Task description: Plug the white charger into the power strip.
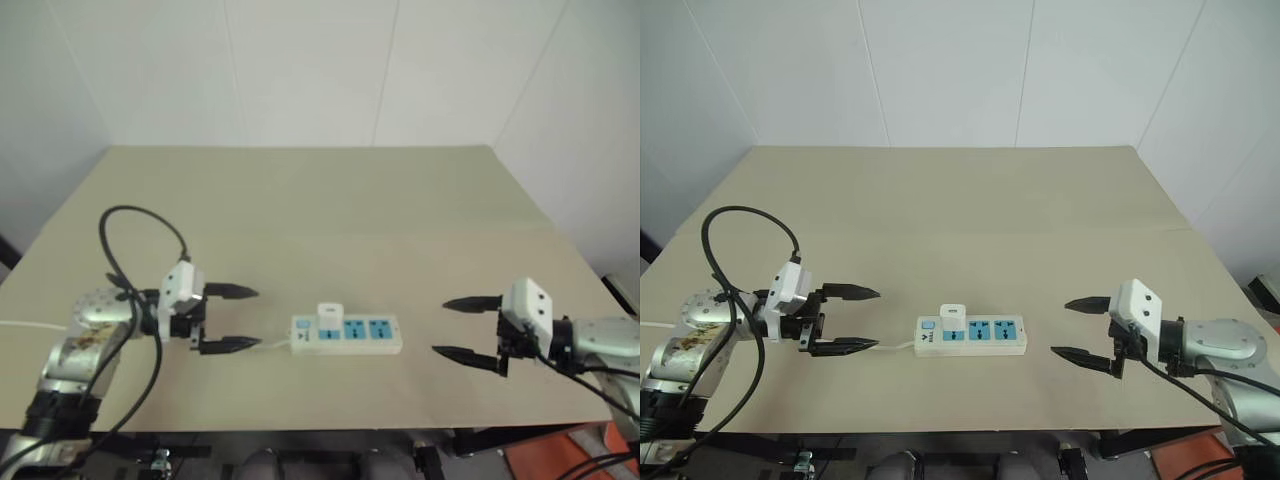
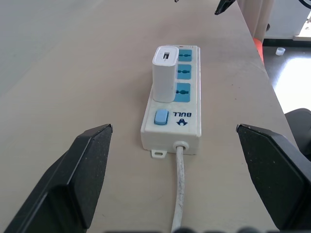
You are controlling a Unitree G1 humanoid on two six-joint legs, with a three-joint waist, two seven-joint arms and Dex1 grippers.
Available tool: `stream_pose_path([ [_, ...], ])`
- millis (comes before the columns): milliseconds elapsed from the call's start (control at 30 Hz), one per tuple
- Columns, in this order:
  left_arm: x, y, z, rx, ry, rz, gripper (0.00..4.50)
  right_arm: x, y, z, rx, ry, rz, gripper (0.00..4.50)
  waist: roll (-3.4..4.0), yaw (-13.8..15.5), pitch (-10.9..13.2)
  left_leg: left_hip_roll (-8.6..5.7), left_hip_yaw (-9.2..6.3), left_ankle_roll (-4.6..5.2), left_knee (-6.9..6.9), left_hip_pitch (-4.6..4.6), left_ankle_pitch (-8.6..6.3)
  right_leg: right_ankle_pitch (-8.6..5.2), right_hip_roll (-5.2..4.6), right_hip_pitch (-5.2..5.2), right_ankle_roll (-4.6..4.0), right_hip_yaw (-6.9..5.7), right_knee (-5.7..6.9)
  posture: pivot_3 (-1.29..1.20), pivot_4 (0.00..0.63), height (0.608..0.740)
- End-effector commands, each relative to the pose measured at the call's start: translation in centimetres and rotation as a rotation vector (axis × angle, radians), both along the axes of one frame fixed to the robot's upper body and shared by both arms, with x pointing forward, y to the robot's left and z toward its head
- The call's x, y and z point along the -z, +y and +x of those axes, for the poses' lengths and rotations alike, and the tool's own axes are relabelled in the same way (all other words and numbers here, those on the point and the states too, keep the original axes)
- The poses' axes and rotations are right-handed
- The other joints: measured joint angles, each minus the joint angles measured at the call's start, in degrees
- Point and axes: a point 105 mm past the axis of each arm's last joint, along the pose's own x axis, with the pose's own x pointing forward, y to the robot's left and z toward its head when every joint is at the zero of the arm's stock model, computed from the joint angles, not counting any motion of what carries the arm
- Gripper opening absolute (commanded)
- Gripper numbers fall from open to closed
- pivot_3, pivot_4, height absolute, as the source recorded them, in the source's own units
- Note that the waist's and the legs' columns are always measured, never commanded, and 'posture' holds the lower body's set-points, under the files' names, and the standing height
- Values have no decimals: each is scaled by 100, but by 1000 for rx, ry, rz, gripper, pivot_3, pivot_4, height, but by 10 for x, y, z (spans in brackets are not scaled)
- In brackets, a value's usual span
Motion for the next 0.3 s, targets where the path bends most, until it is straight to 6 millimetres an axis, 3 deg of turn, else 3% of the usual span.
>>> stream_pose_path([
  [33, -8, -5, 2, 31, -26, -7, 4444, -12, 0, -1, 2, -48, -9, 4500, 0, 4, 0, 0, 0, 0, 0, 0, 0, 0, 0, 0, 0, 0, 0, 0, 150, 740],
  [300, -8, -7, 7, 54, -22, -1, 4444, -12, 0, 1, 4, -57, -16, 4500, -1, 6, 0, 0, 0, 0, 2, 3, 0, 1, 1, 2, 0, 0, 2, 0, 150, 740],
])
